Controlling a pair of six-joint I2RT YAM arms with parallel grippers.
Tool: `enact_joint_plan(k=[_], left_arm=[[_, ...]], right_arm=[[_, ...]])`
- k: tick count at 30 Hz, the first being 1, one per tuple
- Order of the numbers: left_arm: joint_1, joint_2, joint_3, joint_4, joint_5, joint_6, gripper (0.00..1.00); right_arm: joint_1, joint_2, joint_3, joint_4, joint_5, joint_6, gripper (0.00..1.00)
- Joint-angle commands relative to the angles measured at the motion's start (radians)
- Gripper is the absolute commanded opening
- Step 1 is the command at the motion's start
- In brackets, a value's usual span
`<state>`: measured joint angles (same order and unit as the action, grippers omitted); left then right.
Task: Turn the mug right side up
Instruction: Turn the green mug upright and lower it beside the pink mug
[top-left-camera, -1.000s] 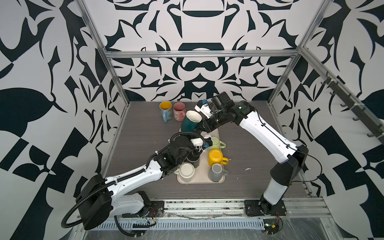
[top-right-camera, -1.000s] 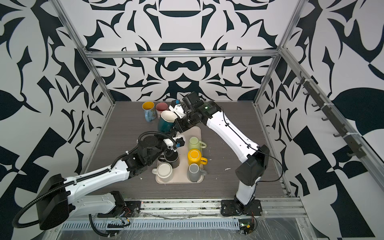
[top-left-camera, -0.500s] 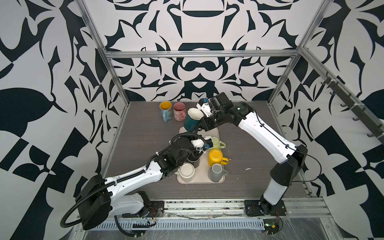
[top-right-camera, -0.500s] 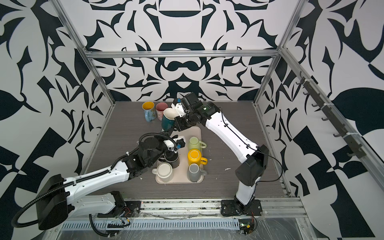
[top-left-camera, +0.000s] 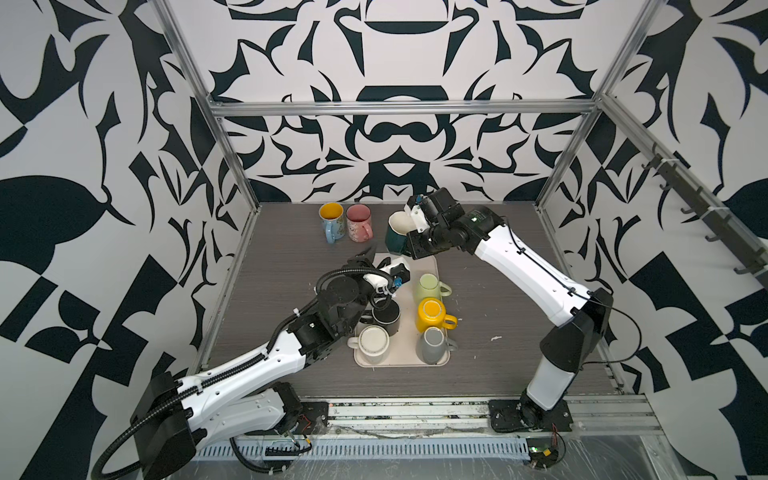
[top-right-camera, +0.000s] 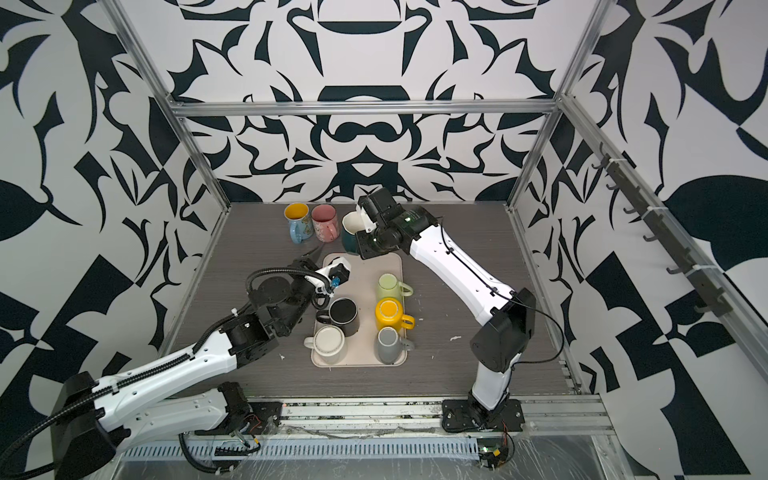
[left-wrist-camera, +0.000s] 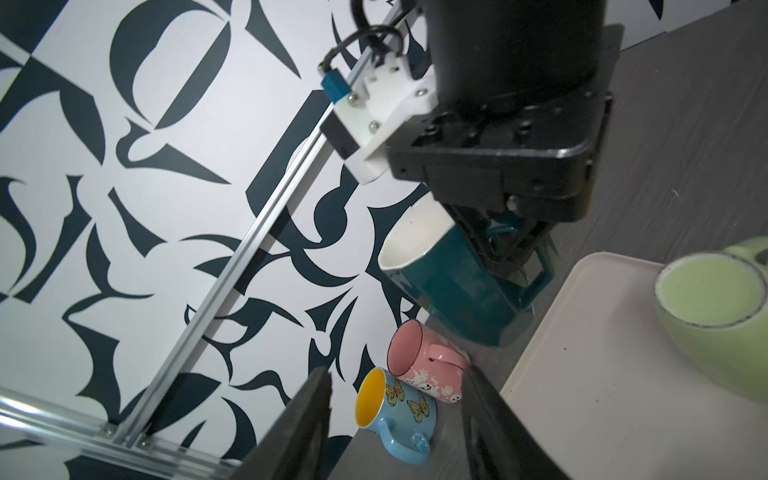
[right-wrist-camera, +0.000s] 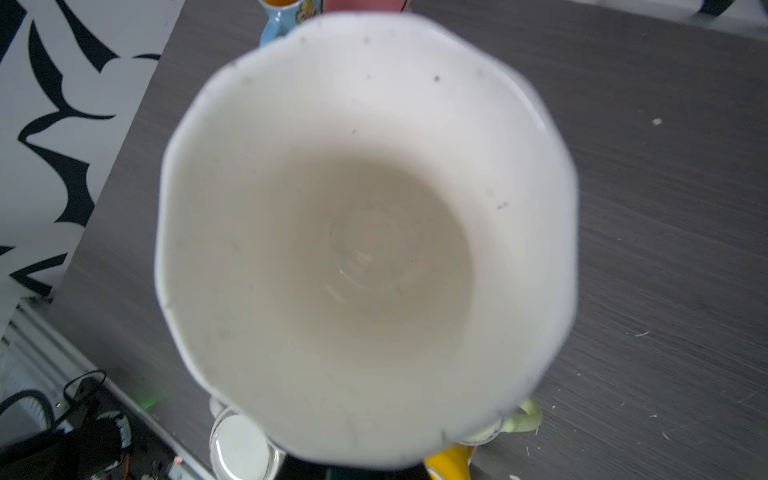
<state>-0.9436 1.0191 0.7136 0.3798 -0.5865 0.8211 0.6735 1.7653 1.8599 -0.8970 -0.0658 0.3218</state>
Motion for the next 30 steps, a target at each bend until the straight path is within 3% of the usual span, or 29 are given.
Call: enact_joint_plan(k=[1, 6, 12, 23, 30], left_arm=[[0.007, -0.047, 0.008, -0.049, -0.054, -0.194, 0.58], [0.054, -0.075, 0.042, -0.164, -0.047, -0.495, 0.64], [0.164, -0.101, 0.073, -0.312, 0.045, -0.796, 0.65], [0.384, -0.143, 0.094, -0.454, 0.274, -1.140, 0.68], [0.413, -0.116, 0.113, -0.486, 0.338, -1.229, 0.68]], right_arm=[[-0.005, 0.031, 0.095, 0.132, 0.102, 0.031, 0.00], [-0.005, 0.190, 0.247, 0.103, 0.147, 0.043, 0.00], [-0.004, 0.364, 0.429, 0.070, 0.219, 0.058, 0.00], [-0.015, 0.534, 0.617, 0.055, 0.241, 0.078, 0.00], [-0.039, 0.610, 0.682, 0.054, 0.224, 0.107, 0.00]])
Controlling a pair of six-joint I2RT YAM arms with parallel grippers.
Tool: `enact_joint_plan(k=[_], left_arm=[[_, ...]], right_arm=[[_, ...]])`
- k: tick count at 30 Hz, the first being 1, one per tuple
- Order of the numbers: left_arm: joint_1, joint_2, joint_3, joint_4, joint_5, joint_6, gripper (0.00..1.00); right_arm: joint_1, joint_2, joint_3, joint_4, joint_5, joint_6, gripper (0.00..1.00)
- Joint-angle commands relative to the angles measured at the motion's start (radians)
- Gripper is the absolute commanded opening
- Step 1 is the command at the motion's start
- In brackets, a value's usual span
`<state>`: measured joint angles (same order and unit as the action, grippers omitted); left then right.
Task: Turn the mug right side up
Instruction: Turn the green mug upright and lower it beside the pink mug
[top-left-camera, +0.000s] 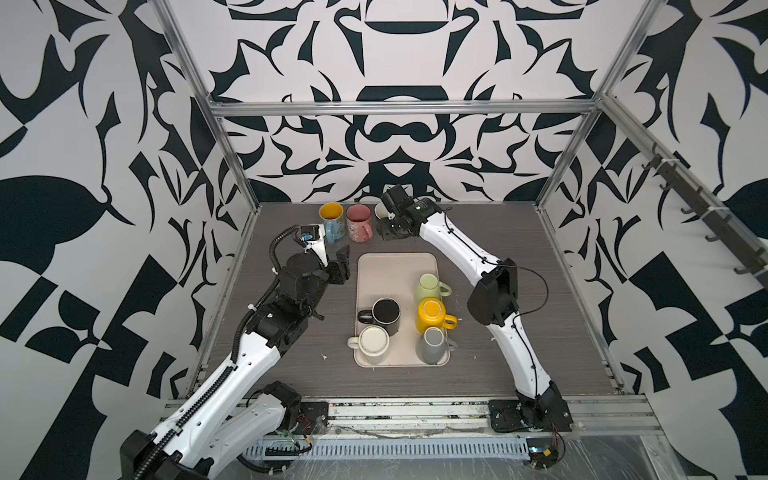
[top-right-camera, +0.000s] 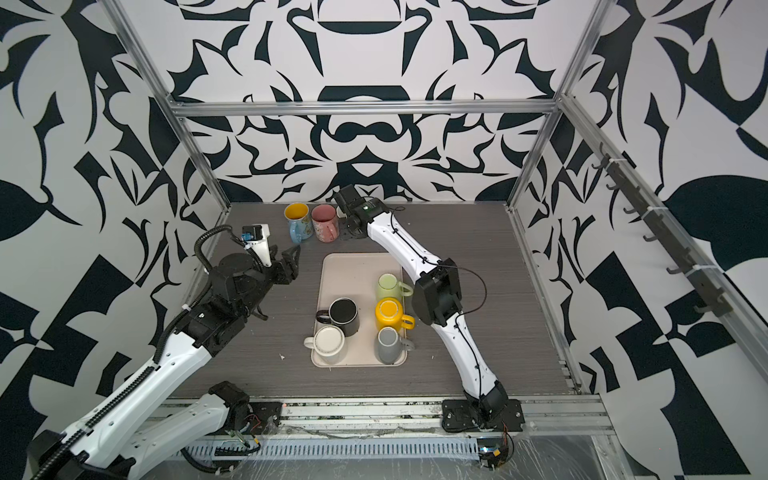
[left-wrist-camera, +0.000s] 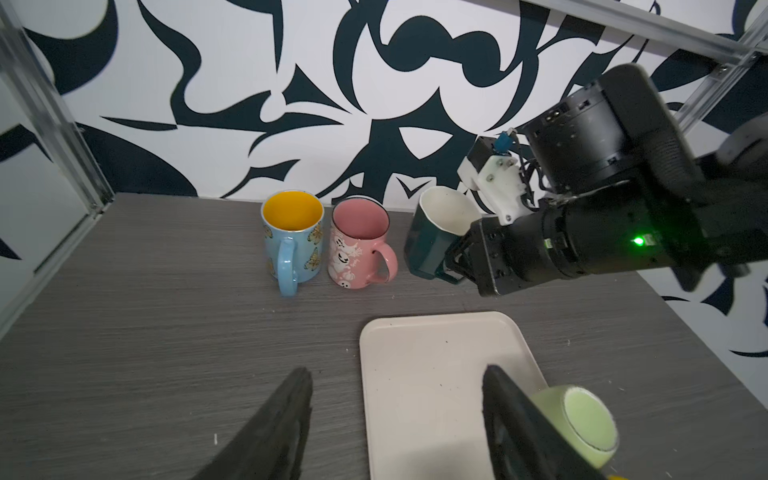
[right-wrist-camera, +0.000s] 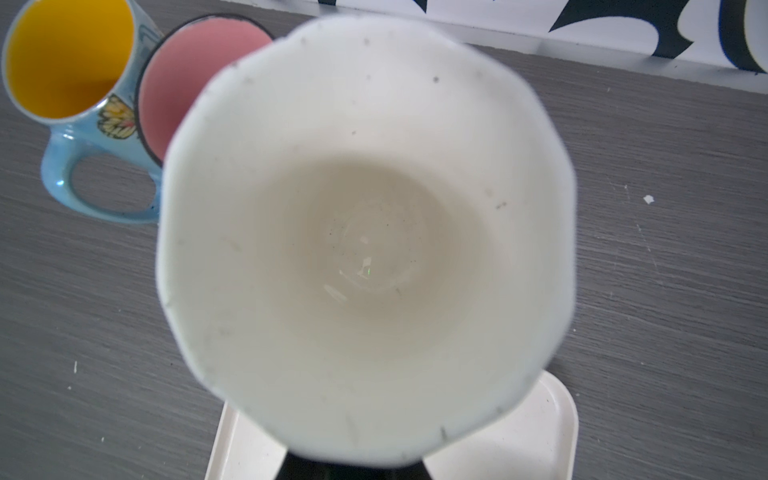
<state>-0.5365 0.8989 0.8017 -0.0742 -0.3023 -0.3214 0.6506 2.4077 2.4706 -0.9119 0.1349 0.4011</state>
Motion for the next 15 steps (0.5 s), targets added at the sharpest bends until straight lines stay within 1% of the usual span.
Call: enact_joint_plan(k=[1, 5, 15], left_arm=[[0.009, 0.007, 0.023, -0.029, 0.058, -0.095, 0.68], [0.020, 0.008, 0.016, -0.015, 0.085, -0.121, 0.68], [0.032, 0.000, 0.005, -0.027, 0.103, -0.142, 0.69]], right_arm=[[-0.019, -0.026, 0.077, 0.069, 0.020, 0.031, 0.00], [-0.029, -0.005, 0.087, 0.082, 0.013, 0.041, 0.00], [-0.042, 0.048, 0.132, 0.119, -0.020, 0.059, 0.00]])
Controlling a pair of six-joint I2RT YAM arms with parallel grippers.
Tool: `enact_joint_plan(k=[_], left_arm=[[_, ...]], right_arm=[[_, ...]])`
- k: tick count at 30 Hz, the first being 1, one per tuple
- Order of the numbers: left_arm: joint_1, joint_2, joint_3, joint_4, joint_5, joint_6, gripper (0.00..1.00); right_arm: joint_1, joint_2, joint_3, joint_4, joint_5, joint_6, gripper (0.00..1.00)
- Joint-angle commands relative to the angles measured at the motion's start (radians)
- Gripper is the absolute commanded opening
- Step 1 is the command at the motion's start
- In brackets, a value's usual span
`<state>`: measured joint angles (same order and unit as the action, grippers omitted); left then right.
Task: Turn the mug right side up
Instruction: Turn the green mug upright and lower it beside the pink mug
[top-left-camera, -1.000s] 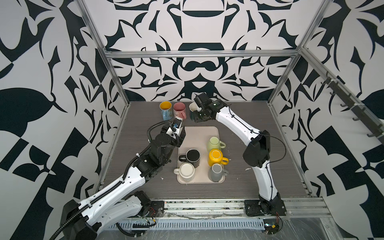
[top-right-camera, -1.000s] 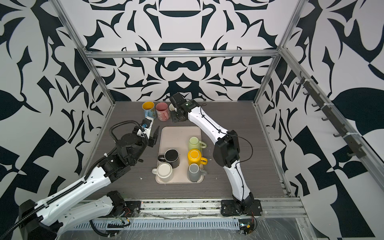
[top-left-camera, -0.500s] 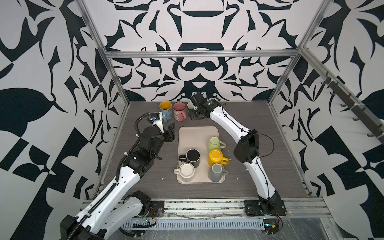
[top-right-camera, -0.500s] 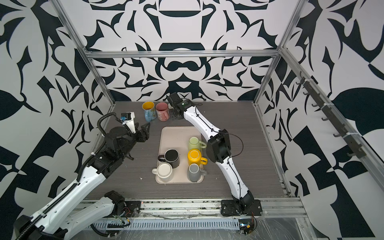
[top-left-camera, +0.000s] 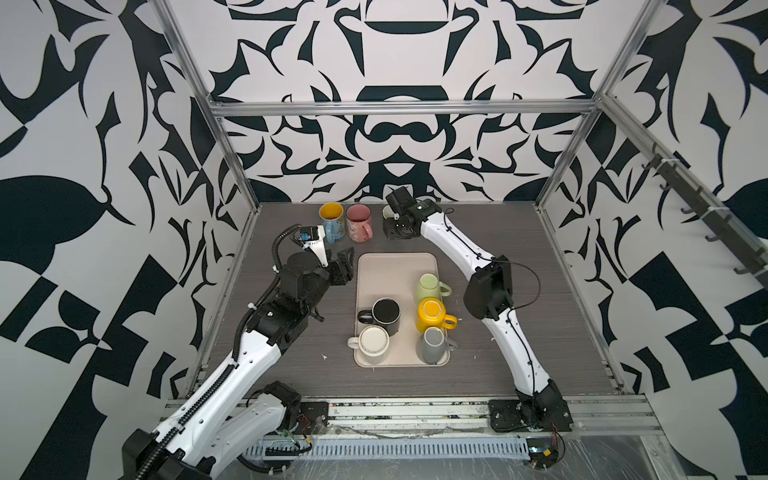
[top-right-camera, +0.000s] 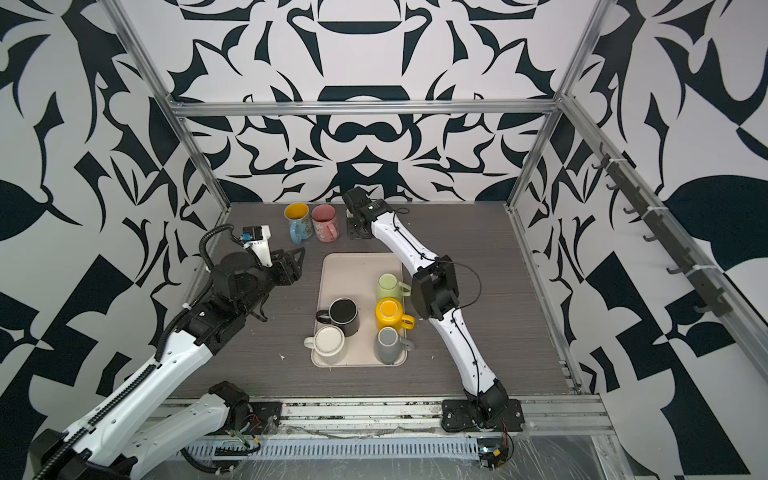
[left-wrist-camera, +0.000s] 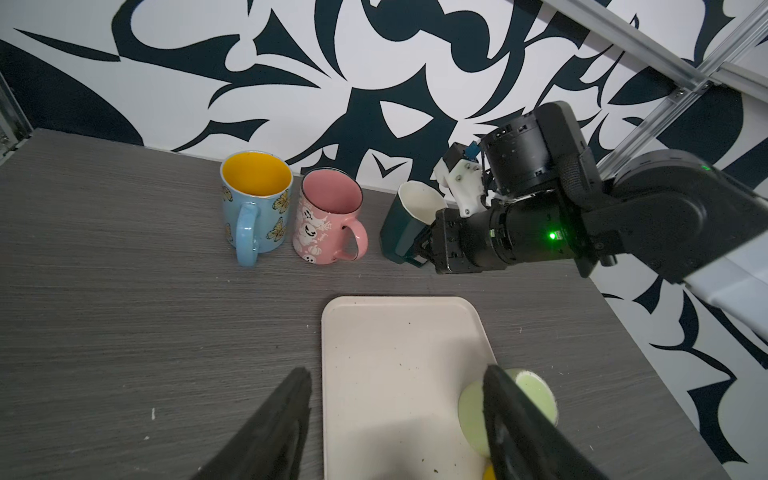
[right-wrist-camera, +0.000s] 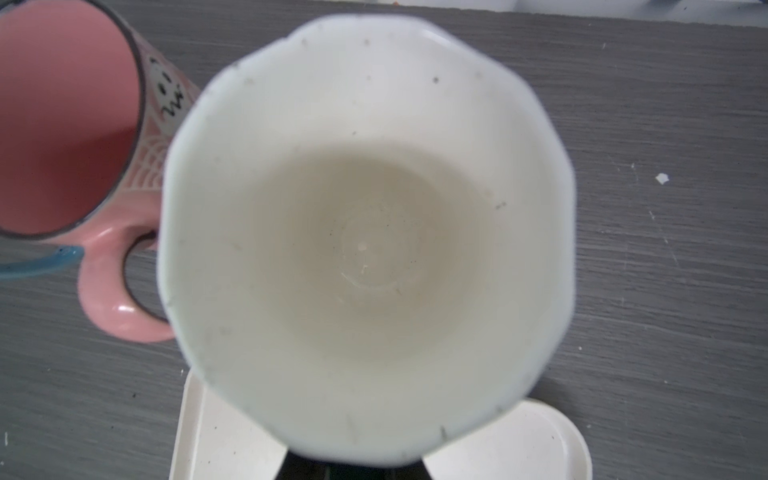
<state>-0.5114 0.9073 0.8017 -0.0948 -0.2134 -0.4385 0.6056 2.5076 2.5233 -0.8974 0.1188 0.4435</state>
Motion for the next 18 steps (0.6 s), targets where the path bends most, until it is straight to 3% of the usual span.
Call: enact_joint_plan(k=[1, 18], left_arm=[[0.007, -0.009, 0.005, -0.007, 0.013, -0.025, 0.69], [0.016, 0.007, 0.027, -0.057, 0.022, -0.015, 0.69]], right_arm=[[0.004, -0.035, 0.086, 0.105, -0.007, 0.017, 0.00], [0.004, 0.038, 0.134, 0.141, -0.030, 0.051, 0.02]])
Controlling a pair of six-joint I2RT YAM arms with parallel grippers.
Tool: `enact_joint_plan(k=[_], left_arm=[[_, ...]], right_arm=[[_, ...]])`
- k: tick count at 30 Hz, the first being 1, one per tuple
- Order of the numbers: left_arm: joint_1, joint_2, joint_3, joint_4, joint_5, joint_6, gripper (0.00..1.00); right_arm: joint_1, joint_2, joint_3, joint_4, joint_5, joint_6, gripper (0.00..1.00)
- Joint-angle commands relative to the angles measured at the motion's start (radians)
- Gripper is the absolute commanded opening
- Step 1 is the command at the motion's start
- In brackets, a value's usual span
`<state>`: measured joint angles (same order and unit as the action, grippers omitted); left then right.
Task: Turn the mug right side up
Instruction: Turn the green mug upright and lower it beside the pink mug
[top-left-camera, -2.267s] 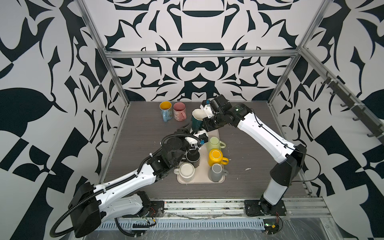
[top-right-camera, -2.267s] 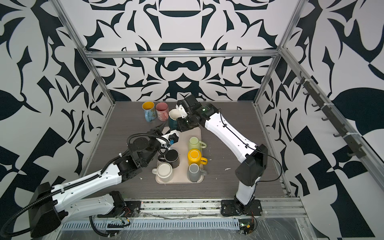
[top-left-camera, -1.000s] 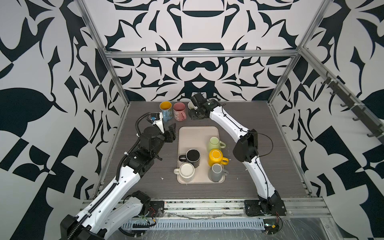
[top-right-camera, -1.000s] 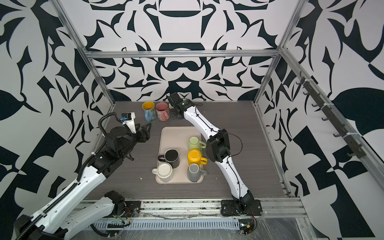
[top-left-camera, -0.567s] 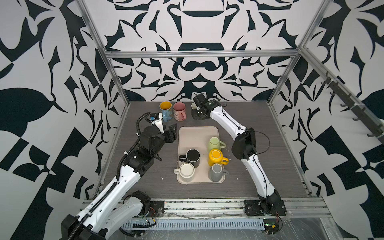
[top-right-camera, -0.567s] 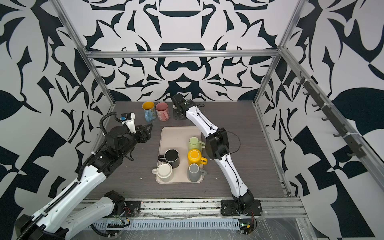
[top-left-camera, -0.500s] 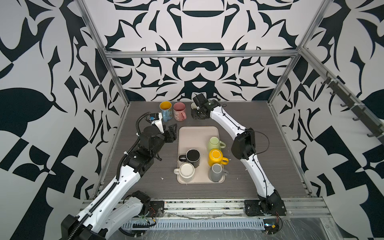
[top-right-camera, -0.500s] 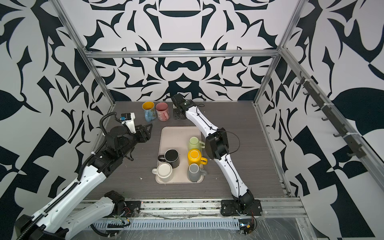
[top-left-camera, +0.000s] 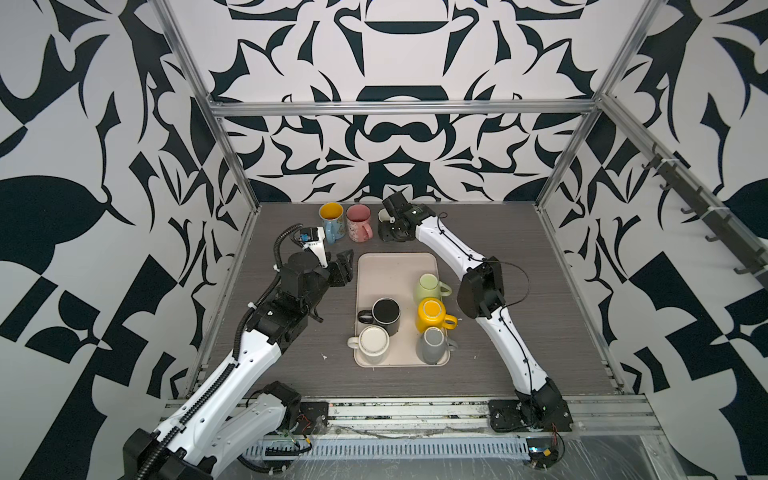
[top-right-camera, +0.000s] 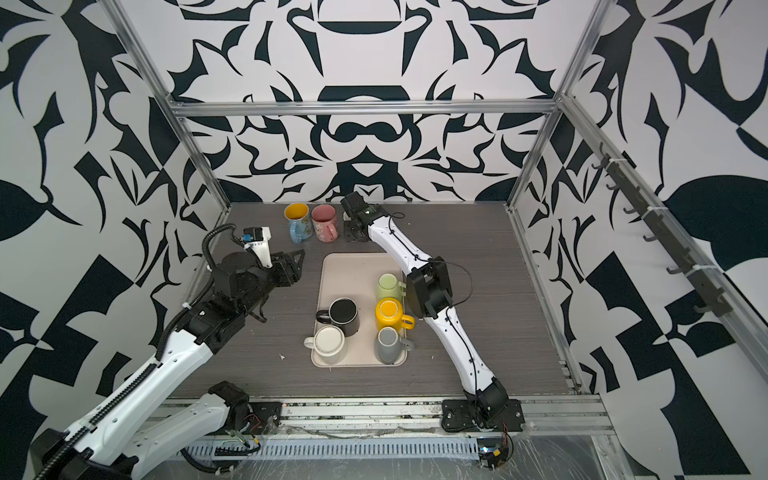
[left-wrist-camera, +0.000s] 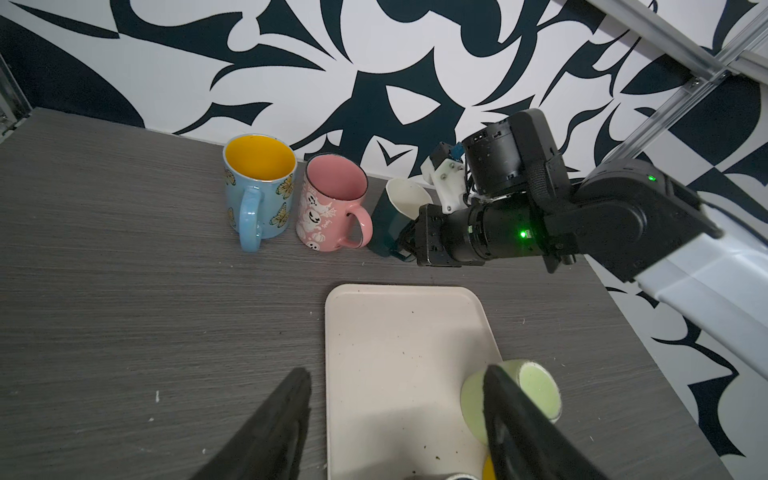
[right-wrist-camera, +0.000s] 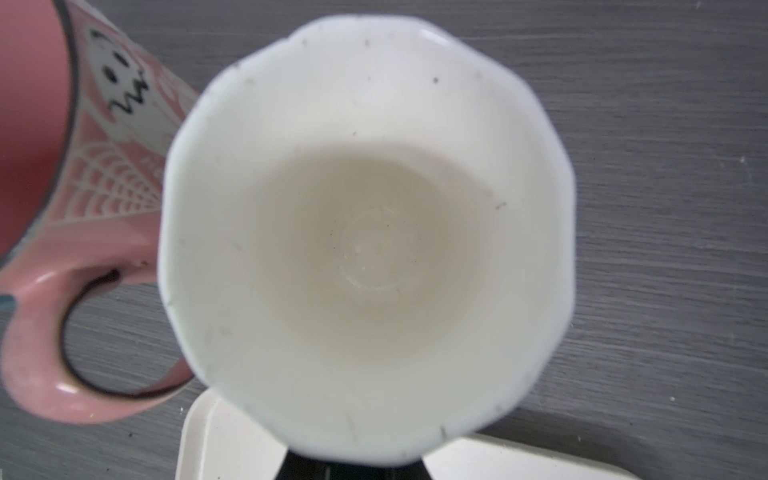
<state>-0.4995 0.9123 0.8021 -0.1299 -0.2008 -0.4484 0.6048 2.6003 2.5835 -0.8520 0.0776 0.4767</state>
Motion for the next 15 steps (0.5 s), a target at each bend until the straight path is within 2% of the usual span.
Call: enact_joint_plan(k=[1, 8, 15], left_arm=[[0.004, 0.002, 0.025, -0.022, 0.011, -0.004, 0.69], [0.005, -0.001, 0.020, -0.022, 0.011, 0.000, 0.69], [0.007, -0.004, 0.016, -0.030, 0.007, 0.008, 0.69]], right_arm=[[0.005, -0.050, 0.077, 0.096, 0.011, 0.019, 0.03], [0.004, -0.037, 0.085, 0.106, -0.002, 0.025, 0.12], [0.004, -0.024, 0.088, 0.115, -0.016, 0.034, 0.17]])
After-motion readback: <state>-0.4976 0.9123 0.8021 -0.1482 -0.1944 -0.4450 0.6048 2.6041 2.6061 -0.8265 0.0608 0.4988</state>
